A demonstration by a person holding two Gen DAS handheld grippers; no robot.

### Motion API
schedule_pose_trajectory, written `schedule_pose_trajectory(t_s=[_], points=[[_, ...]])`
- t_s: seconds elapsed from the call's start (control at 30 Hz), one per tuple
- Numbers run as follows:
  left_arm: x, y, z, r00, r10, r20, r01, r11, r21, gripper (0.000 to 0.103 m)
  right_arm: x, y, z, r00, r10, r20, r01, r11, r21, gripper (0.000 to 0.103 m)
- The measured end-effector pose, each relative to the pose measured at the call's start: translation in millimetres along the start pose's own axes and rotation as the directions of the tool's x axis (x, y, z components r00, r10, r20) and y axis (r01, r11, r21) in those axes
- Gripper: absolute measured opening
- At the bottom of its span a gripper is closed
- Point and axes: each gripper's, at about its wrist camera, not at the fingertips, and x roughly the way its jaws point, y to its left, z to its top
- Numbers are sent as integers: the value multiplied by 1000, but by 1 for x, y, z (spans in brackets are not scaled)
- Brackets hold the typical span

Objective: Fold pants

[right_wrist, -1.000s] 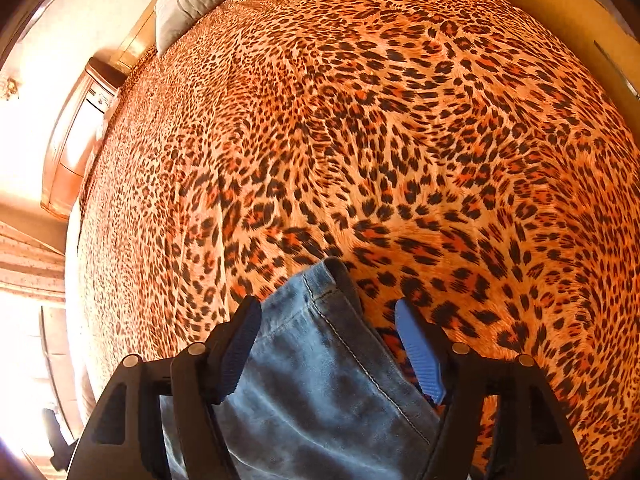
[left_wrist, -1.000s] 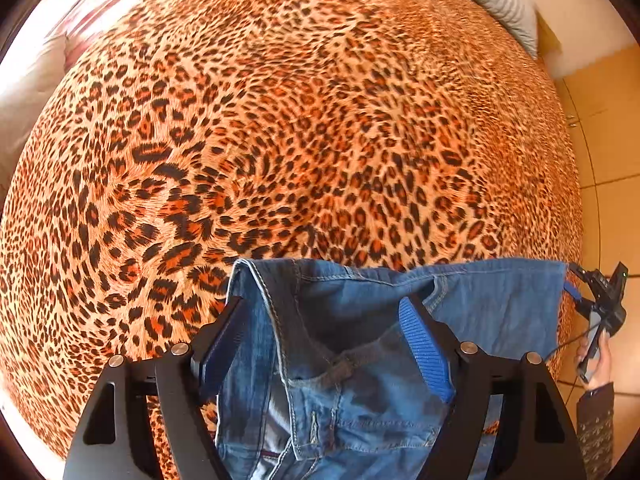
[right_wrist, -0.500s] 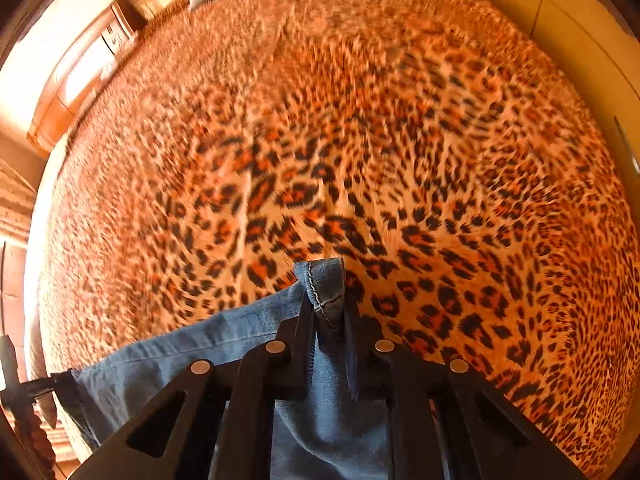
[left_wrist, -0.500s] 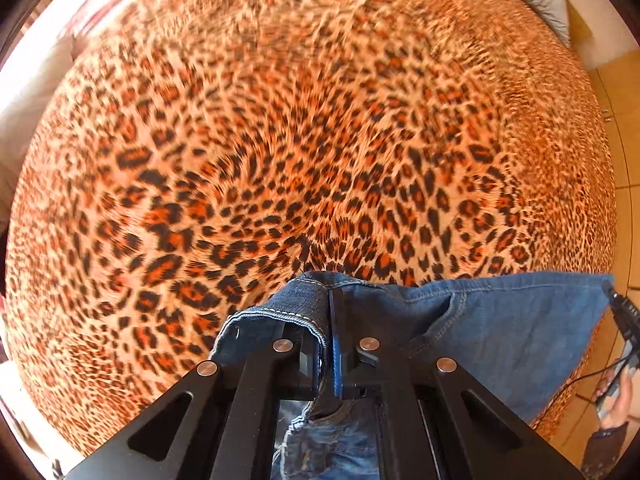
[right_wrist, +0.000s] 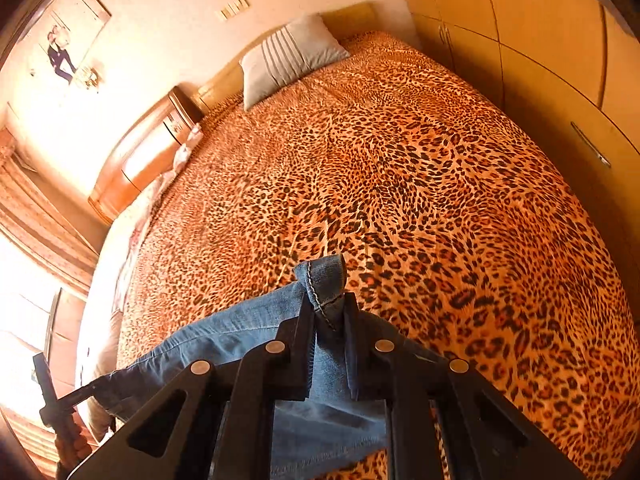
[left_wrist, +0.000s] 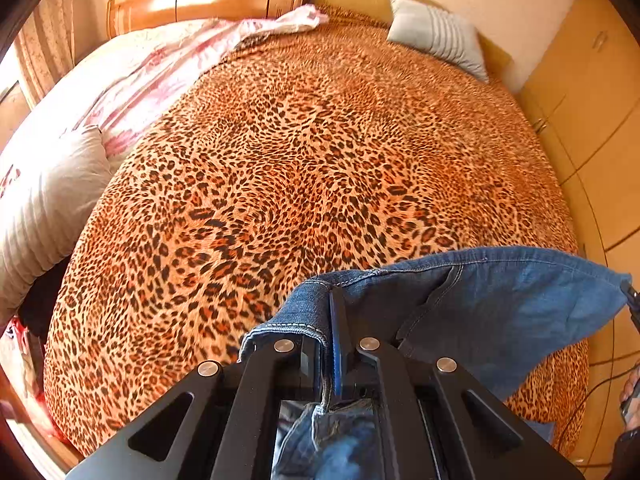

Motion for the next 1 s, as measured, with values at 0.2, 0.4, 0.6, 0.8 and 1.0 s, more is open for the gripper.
schedule_pose_trajectory(t_s=[0.2,0.4,0.6,0.8,1.0], points=[[-65,29,-74,998,-61,-18,60,998,-36,4,-82,-31,-91,998,50,31,-52,996,74,12],[-19,67,-164,954,-88,-287,42,986,-163,4,-92,-84,-213,987,-93,-131,112,984,141,16],[-15,104,-203,881,-229,-415,96,944,-316,10,-77,-118,-284,917,-212,-338,287,939,190,21],[-80,116,-203,924,-251,-290,127,914,-385,69,-122,-131,-281,975,-78,-208,162,891,424,61],[-65,94,-217,905,-335,-262,161,840,-518,74,-79,-137,-294,974,101,-201,56,757,651,61]])
